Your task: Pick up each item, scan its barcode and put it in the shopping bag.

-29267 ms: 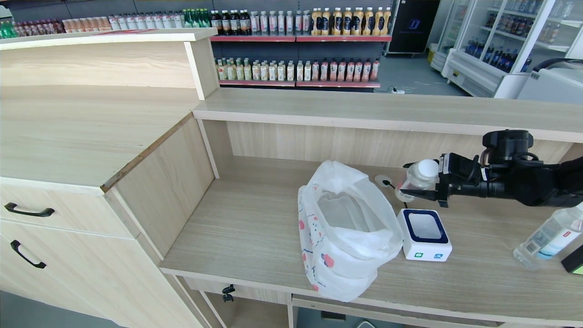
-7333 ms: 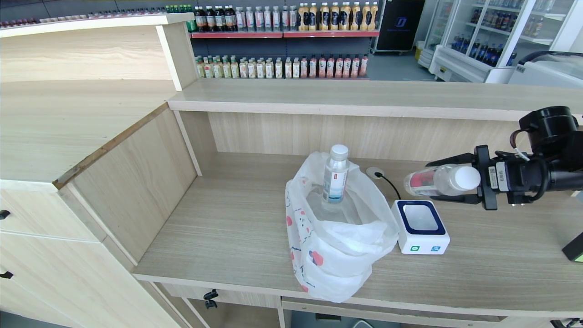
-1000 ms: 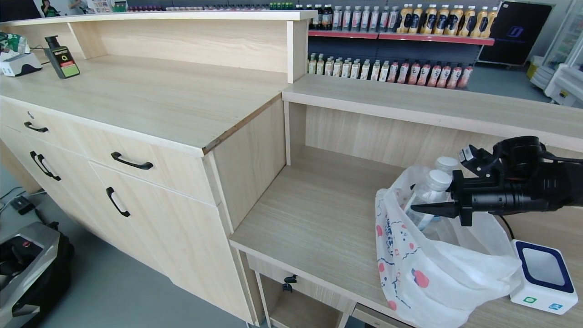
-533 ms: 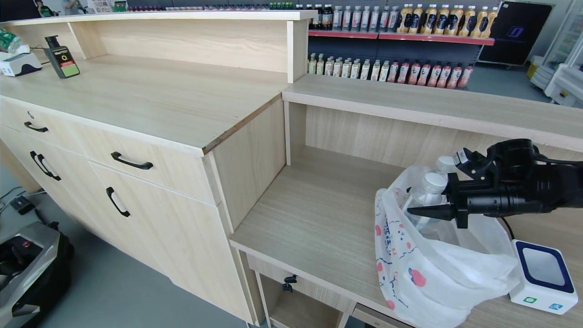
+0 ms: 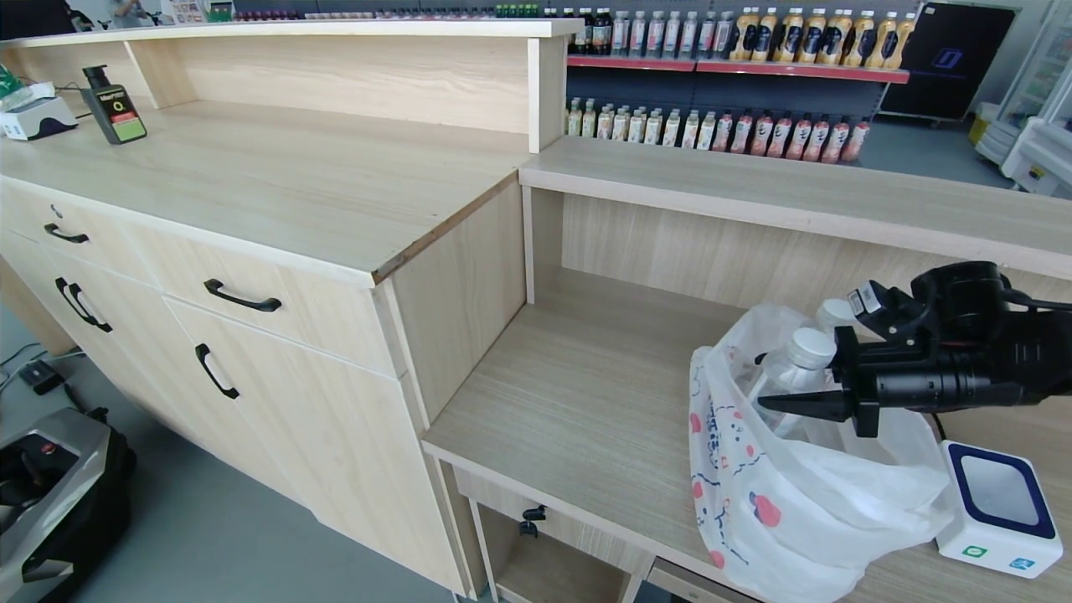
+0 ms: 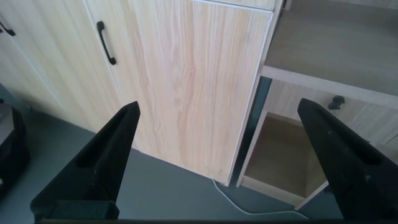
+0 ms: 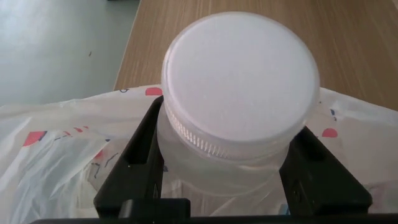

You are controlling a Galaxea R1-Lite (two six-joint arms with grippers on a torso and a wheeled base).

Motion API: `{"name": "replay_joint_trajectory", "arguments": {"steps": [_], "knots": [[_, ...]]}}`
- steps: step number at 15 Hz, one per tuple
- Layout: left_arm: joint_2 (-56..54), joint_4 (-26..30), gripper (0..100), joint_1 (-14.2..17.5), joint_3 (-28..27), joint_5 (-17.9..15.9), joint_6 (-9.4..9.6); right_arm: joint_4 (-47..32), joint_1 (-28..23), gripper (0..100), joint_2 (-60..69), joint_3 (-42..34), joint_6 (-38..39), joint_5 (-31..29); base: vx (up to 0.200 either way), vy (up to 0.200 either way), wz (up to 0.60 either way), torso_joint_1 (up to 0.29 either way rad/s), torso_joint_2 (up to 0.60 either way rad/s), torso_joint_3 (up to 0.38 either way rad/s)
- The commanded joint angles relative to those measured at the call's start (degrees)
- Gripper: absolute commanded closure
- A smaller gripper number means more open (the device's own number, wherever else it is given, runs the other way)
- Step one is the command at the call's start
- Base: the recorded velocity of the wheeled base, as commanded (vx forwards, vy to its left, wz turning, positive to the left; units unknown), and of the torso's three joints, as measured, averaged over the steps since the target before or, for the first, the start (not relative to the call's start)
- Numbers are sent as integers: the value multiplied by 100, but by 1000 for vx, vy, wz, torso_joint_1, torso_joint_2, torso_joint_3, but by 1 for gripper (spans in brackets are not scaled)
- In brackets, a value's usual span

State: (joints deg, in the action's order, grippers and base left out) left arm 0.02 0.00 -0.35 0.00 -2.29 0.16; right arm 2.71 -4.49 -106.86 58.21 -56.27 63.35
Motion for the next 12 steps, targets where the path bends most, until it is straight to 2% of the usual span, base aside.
{"name": "replay_joint_trajectory", "arguments": {"steps": [1, 12], "knots": [[6, 0, 0, 0, 0, 1, 2, 28, 0, 100, 236, -170, -7, 1, 0, 0, 0, 0, 0, 0], [6, 0, 0, 0, 0, 1, 2, 37, 9, 100, 526, -1163, -815, -7, 0, 0, 0, 0, 0, 0]]}}
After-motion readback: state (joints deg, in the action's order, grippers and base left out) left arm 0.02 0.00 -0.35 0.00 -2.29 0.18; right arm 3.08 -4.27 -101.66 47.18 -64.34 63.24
